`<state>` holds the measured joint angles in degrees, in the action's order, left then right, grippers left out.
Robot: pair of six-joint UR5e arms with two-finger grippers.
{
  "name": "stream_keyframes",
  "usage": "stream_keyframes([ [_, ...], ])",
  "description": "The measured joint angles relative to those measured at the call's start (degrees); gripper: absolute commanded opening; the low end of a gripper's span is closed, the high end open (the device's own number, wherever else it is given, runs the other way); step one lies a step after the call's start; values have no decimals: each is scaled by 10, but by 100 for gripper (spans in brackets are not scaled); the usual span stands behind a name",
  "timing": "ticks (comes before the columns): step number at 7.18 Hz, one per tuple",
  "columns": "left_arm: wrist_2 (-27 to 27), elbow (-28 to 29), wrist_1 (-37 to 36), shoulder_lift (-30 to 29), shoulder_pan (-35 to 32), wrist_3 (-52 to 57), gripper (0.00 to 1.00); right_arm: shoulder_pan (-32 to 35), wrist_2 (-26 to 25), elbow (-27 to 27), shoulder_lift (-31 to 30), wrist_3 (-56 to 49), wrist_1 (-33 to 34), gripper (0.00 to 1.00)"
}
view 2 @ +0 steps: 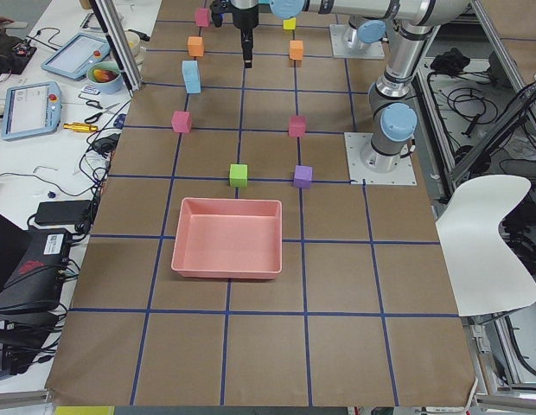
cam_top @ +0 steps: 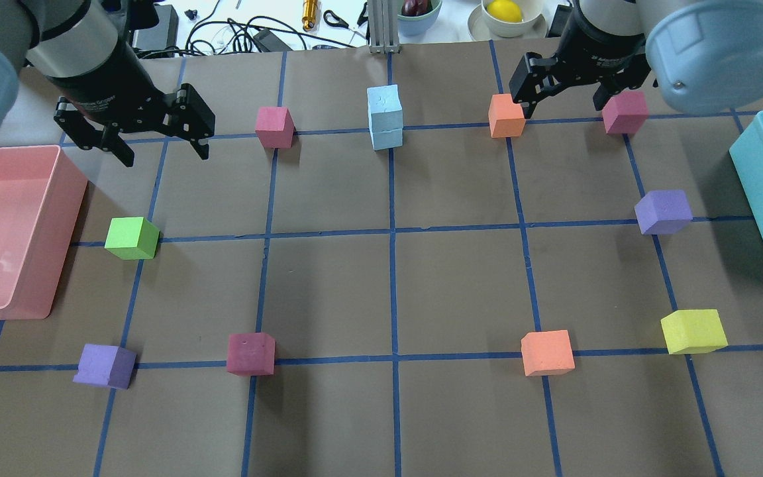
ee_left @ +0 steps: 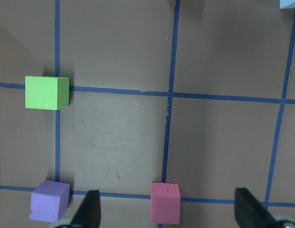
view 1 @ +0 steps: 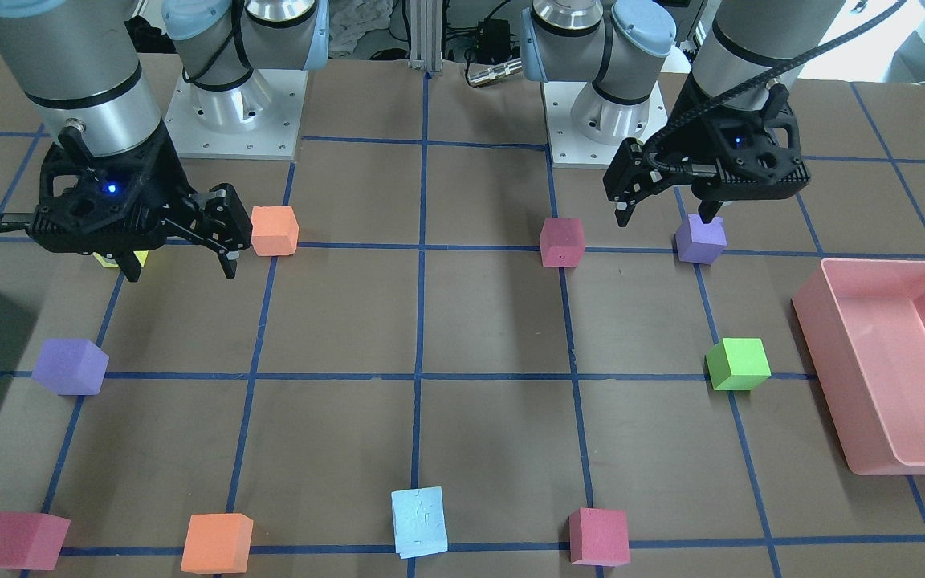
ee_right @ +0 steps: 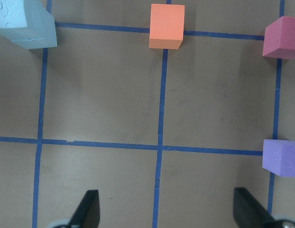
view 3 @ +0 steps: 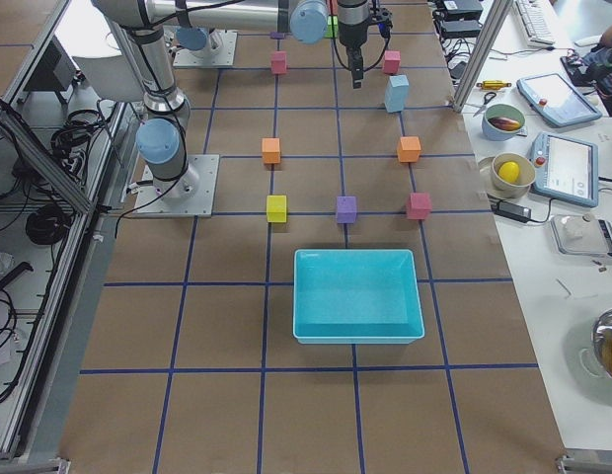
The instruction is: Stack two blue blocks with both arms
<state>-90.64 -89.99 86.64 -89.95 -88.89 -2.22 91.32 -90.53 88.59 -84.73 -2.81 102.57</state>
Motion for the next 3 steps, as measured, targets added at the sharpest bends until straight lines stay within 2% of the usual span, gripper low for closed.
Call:
stream_keyframes([
  [3, 0, -6, -42, 5, -12, 1, 100, 0, 0, 0, 0, 0, 0, 100],
])
